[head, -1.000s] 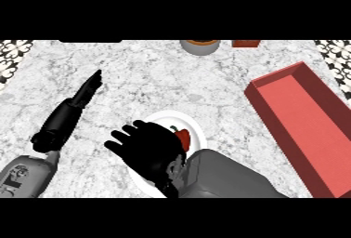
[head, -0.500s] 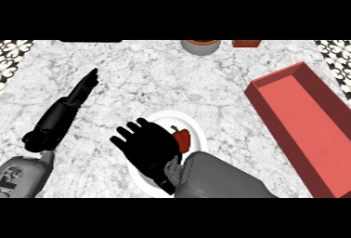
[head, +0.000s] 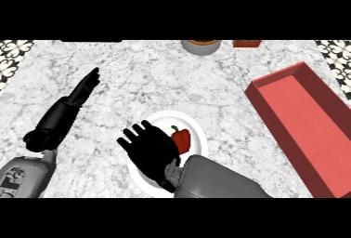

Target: Pick the sweet potato from the plate and place it in the cardboard box

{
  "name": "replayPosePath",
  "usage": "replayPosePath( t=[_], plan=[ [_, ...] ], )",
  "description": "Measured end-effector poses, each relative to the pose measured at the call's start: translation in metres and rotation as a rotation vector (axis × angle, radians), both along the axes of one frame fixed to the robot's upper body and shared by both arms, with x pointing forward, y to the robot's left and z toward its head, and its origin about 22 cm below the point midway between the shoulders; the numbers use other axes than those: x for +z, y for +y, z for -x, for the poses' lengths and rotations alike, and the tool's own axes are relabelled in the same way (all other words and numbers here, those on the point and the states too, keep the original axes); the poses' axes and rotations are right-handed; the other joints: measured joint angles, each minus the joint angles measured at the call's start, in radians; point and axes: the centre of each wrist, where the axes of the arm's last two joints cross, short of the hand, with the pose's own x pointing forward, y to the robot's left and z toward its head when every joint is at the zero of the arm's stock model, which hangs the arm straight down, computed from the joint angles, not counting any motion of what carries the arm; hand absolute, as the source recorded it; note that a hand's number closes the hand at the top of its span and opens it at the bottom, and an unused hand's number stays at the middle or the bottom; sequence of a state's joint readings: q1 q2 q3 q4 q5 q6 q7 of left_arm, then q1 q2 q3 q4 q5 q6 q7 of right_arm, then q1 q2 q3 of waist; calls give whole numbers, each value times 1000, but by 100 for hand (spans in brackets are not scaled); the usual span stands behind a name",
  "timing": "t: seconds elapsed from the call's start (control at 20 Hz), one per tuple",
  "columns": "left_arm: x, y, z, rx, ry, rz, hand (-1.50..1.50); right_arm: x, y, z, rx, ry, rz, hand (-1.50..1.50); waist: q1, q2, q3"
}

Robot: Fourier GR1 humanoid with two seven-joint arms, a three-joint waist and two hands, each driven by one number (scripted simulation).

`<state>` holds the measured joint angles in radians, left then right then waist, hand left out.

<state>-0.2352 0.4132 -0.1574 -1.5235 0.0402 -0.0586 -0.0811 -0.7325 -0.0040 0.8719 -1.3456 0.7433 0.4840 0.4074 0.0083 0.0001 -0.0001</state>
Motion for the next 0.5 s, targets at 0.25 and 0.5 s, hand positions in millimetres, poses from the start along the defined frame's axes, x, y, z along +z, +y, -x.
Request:
replayPosePath(
  t=[0.25,0.5],
  plan=[
    [4,-4,-2,2,4,-3,0,-19,-1,-3,10,16,-10,-150,1,0,0],
    [-4,-1,-2,-4,7,-4,0,-25,-2,-15,13,36,-6,-150,1,1,0]
  ],
)
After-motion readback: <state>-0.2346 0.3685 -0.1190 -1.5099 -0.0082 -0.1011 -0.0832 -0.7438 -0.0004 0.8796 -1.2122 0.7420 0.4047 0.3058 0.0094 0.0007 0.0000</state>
